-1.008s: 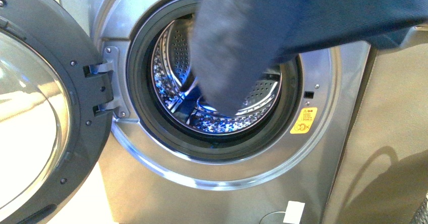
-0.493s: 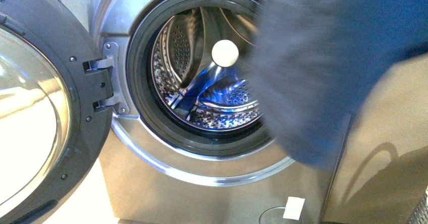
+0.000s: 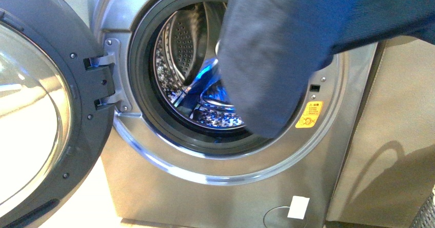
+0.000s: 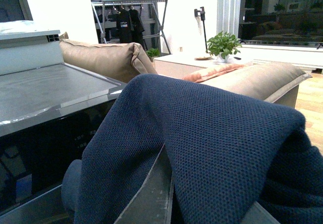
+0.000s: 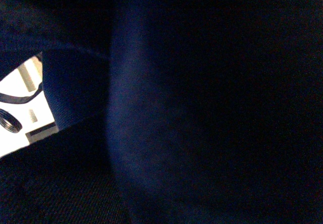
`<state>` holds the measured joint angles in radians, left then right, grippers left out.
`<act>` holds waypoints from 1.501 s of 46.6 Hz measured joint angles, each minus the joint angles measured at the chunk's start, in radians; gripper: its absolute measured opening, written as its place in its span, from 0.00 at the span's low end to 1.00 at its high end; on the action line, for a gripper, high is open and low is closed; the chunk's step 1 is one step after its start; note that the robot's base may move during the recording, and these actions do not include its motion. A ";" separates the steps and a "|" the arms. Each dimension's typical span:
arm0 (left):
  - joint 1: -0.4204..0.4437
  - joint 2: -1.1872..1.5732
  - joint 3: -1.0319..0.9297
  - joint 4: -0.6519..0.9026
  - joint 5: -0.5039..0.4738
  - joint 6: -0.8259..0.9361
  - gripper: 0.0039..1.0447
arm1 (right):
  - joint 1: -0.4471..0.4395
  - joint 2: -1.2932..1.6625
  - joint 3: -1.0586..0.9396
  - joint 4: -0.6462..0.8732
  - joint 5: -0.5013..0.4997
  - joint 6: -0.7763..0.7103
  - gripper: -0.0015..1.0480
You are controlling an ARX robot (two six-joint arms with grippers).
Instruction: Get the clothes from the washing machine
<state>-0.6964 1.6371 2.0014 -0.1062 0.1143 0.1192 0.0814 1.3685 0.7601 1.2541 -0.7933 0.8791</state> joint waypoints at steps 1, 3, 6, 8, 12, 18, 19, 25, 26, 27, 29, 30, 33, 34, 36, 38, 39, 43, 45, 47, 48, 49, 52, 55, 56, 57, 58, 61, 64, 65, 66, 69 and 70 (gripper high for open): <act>0.000 0.000 0.000 0.000 0.000 0.000 0.09 | 0.008 0.000 0.000 -0.003 0.003 -0.007 0.93; 0.000 0.000 0.000 0.000 0.000 0.000 0.09 | 0.019 -0.001 0.001 -0.007 0.008 -0.016 0.93; 0.000 0.000 0.000 0.000 0.000 0.000 0.09 | 0.034 -0.001 0.009 -0.021 0.013 -0.028 0.93; 0.000 0.000 0.000 0.000 -0.001 0.000 0.09 | 0.040 0.001 0.018 -0.029 0.020 -0.034 0.93; 0.000 0.000 0.000 0.000 -0.001 0.000 0.09 | 0.049 0.012 0.045 -0.044 0.036 -0.058 0.93; 0.000 0.000 0.000 0.000 -0.002 0.000 0.09 | 0.043 0.059 0.096 -0.032 0.068 -0.055 0.93; 0.000 0.000 0.000 0.000 -0.002 0.000 0.09 | 0.041 0.065 0.101 -0.032 0.075 -0.054 0.93; 0.000 0.000 0.000 0.000 -0.002 0.000 0.09 | 0.026 0.100 0.125 -0.069 0.128 -0.045 0.86; 0.000 0.000 0.000 0.000 -0.002 0.000 0.09 | 0.023 0.103 0.125 -0.081 0.130 -0.046 0.83; 0.000 0.000 0.000 0.000 -0.002 0.000 0.09 | 0.022 0.103 0.125 -0.087 0.130 -0.046 0.81; 0.001 0.001 0.000 0.000 -0.003 0.000 0.09 | 0.019 0.103 0.125 -0.105 0.130 -0.047 0.75; 0.001 0.001 0.000 0.000 -0.003 0.000 0.09 | 0.018 0.103 0.125 -0.108 0.130 -0.048 0.73; 0.001 0.002 0.000 0.000 -0.002 0.000 0.09 | 0.018 0.101 0.124 -0.114 0.130 -0.047 0.65; 0.001 0.002 0.000 0.000 -0.002 0.000 0.09 | 0.018 0.101 0.122 -0.114 0.130 -0.046 0.61; 0.000 0.002 0.000 0.000 -0.002 0.000 0.09 | 0.018 0.097 0.119 -0.114 0.129 -0.045 0.56; 0.000 0.002 0.000 0.000 -0.002 0.000 0.09 | 0.017 0.094 0.115 -0.113 0.126 -0.040 0.51; 0.000 0.002 0.000 0.000 -0.002 0.000 0.09 | 0.017 0.092 0.114 -0.112 0.124 -0.037 0.48; 0.000 0.002 0.000 0.000 -0.002 0.000 0.09 | 0.011 0.084 0.112 -0.115 0.123 -0.026 0.37; 0.001 0.002 0.000 0.000 -0.002 0.000 0.09 | 0.006 0.080 0.112 -0.115 0.123 -0.019 0.32; 0.001 0.002 0.000 0.000 -0.002 -0.001 0.09 | -0.005 0.074 0.112 -0.115 0.124 -0.006 0.24; 0.001 0.002 0.000 0.000 -0.002 -0.001 0.13 | -0.010 0.072 0.112 -0.116 0.127 -0.002 0.20; 0.001 0.002 0.000 0.000 -0.002 -0.001 0.17 | -0.016 0.069 0.112 -0.117 0.130 0.000 0.17; 0.000 0.002 0.000 0.000 -0.001 -0.001 0.26 | -0.033 0.063 0.112 -0.117 0.135 0.013 0.11; 0.000 0.002 0.000 0.000 -0.001 -0.001 0.34 | -0.052 0.057 0.112 -0.118 0.146 0.023 0.09; 0.000 0.002 0.000 0.000 -0.001 -0.001 0.37 | -0.062 0.056 0.114 -0.117 0.151 0.029 0.09; 0.000 0.002 0.000 0.000 0.000 -0.001 0.41 | -0.072 0.055 0.116 -0.117 0.156 0.036 0.09; 0.000 0.002 0.000 0.000 0.000 -0.001 0.44 | -0.083 0.055 0.119 -0.117 0.164 0.045 0.09; 0.000 0.002 0.000 0.000 0.000 -0.001 0.56 | -0.129 0.054 0.136 -0.120 0.187 0.065 0.09; 0.000 0.002 0.000 0.000 0.000 -0.001 0.68 | -0.189 0.052 0.158 -0.121 0.213 0.092 0.09; 0.000 0.002 0.000 0.000 0.000 -0.001 0.74 | -0.208 0.050 0.164 -0.123 0.220 0.100 0.08; 0.000 0.002 0.000 0.000 0.000 -0.001 0.77 | -0.238 0.048 0.174 -0.126 0.228 0.114 0.08; 0.000 0.002 0.002 0.000 0.001 -0.001 0.86 | -0.293 0.046 0.192 -0.129 0.243 0.134 0.08; 0.000 0.002 0.002 0.000 0.001 -0.001 0.87 | -0.305 0.046 0.195 -0.131 0.246 0.140 0.08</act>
<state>-0.6960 1.6390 2.0033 -0.1059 0.1154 0.1184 -0.2234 1.4143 0.9546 1.1233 -0.5476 1.0187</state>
